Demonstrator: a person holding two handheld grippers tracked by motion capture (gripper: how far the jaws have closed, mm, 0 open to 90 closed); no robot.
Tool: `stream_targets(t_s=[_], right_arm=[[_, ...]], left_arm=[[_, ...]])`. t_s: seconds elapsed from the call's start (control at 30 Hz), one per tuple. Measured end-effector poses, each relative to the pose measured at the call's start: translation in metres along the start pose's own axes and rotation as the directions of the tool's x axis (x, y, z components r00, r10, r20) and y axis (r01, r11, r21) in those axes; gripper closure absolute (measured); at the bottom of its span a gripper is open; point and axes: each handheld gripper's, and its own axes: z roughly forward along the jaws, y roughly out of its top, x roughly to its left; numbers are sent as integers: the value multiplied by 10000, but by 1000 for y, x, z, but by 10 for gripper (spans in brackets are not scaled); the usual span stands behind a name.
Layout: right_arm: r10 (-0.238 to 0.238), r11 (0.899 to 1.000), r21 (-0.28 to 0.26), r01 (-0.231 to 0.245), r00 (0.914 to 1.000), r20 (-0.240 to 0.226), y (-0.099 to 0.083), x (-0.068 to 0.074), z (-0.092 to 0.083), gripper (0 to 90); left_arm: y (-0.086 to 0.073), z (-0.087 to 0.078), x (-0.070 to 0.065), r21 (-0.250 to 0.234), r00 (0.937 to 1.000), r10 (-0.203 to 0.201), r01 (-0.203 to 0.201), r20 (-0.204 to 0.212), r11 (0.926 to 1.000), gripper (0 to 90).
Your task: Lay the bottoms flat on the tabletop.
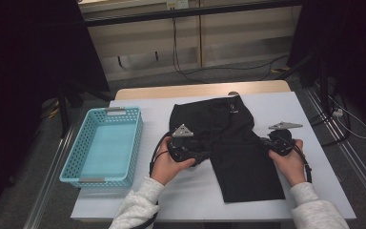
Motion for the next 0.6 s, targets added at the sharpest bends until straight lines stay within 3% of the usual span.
stream_targets(t_s=[0.17,0.33,0.47,0.6], right_arm=[[-267,9992,312,268,9996,-43,-7,0,-13,897],[-22,9999,138,21,10000,48,-18,-11,-25,889],[345,9994,7,-345,9992,207,-25,-19,-30,767],[491,9987,-146,-492,9987,-96,-25,-16,-43,692]], left_arm=[[1,-1,-1,-37,10000,0,0,-19,10000,305],[2,-1,-3,-84,10000,41,-41,7,10000,303],[2,-1,-3,-67,10000,14,-14,-1,10000,300],[3,-2,-2,-66,10000,-2,2,4,10000,295]])
